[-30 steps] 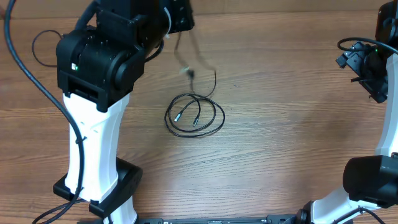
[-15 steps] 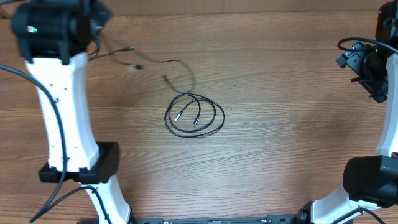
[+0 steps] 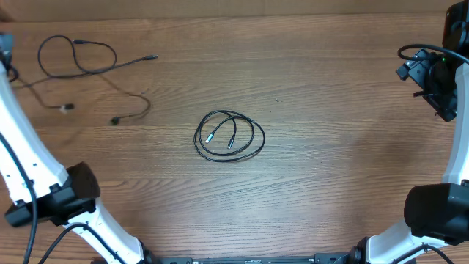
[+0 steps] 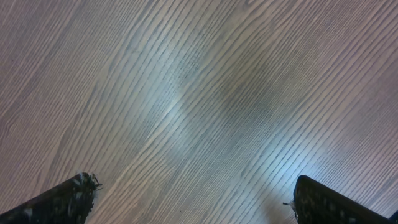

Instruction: Untangle cables

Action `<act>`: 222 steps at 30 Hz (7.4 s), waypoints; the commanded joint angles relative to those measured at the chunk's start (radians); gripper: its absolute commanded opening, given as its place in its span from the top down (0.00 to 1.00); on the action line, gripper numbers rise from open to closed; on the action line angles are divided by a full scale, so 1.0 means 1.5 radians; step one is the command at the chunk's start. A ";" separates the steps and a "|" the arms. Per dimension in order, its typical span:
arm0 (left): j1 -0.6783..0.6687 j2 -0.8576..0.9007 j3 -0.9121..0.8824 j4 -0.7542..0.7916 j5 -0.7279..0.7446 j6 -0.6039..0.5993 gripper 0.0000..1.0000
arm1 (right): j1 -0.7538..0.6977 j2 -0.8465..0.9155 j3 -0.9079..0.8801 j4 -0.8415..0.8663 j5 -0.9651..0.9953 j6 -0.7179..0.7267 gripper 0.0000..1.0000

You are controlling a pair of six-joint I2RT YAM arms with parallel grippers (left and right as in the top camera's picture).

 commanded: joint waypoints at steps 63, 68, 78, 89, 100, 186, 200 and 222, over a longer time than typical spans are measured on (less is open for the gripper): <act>0.188 0.028 -0.833 0.663 0.338 0.745 0.14 | -0.001 -0.001 -0.003 0.002 0.000 -0.002 0.00; 0.189 0.030 -0.834 0.683 0.337 0.750 0.15 | -0.001 -0.001 -0.003 0.002 0.000 -0.003 0.00; 0.206 0.074 -0.834 0.690 0.360 0.750 0.15 | -0.001 -0.001 -0.003 0.002 0.000 -0.002 0.00; 0.218 0.091 -0.834 0.697 0.346 0.750 0.96 | -0.001 -0.001 -0.003 0.002 0.000 -0.003 0.00; 0.218 0.067 -0.668 0.588 0.330 0.639 0.96 | -0.001 -0.001 -0.003 0.002 0.000 -0.002 0.00; 0.243 -0.015 -0.862 0.432 0.181 0.248 0.23 | -0.001 -0.001 -0.003 0.002 0.000 -0.002 0.00; 0.243 -0.015 -0.973 0.541 0.200 0.248 0.59 | -0.001 -0.001 -0.003 0.002 0.000 -0.002 0.00; 0.224 -0.036 -0.834 0.460 0.464 0.230 0.96 | -0.001 -0.001 -0.003 0.002 0.000 -0.002 0.00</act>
